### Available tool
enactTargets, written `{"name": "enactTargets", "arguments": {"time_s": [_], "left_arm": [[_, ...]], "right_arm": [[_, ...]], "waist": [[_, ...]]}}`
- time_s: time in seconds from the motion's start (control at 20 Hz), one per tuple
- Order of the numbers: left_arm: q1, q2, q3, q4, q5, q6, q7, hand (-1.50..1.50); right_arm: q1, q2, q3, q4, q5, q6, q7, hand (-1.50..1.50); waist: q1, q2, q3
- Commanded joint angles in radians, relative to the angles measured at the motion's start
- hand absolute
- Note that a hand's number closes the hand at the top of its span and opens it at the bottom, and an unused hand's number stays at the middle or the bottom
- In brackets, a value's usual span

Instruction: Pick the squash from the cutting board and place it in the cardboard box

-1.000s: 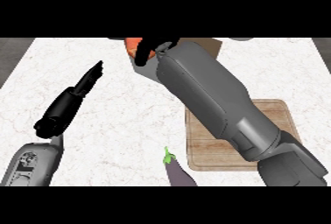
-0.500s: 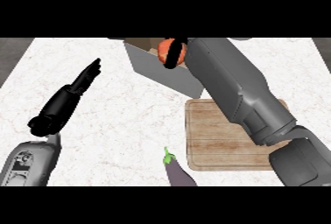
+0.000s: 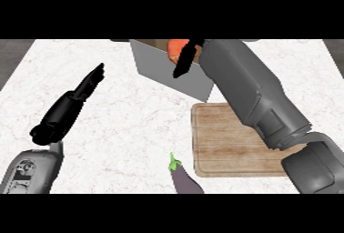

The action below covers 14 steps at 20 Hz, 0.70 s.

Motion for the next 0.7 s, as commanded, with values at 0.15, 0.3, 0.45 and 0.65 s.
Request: {"name": "enactTargets", "arguments": {"time_s": [0.15,0.3,0.45,0.65], "left_arm": [[0.022,-0.004,0.004,0.003,0.001,0.003,-0.007,0.0],[0.021,-0.014,-0.014,-0.009,-0.013,0.009,0.0,0.0],[0.0,-0.002,0.004,-0.034,0.005,-0.002,0.029,0.0],[-0.011,-0.028,-0.019,-0.018,-0.02,0.015,0.026,0.0]], "right_arm": [[0.023,0.031,-0.337,-0.106,-0.304,-0.222,-0.112,-1.5],[0.042,0.031,-0.451,-0.094,-0.406,-0.264,-0.118,-1.5],[0.108,0.017,-0.499,-0.062,-0.436,-0.303,-0.197,-1.5],[0.093,-0.082,-0.548,-0.01,-0.461,-0.256,-0.259,-1.5]], "waist": [[-0.003,0.002,0.004],[-0.001,0.004,0.002],[-0.001,0.003,0.001],[0.008,0.009,0.0]]}}
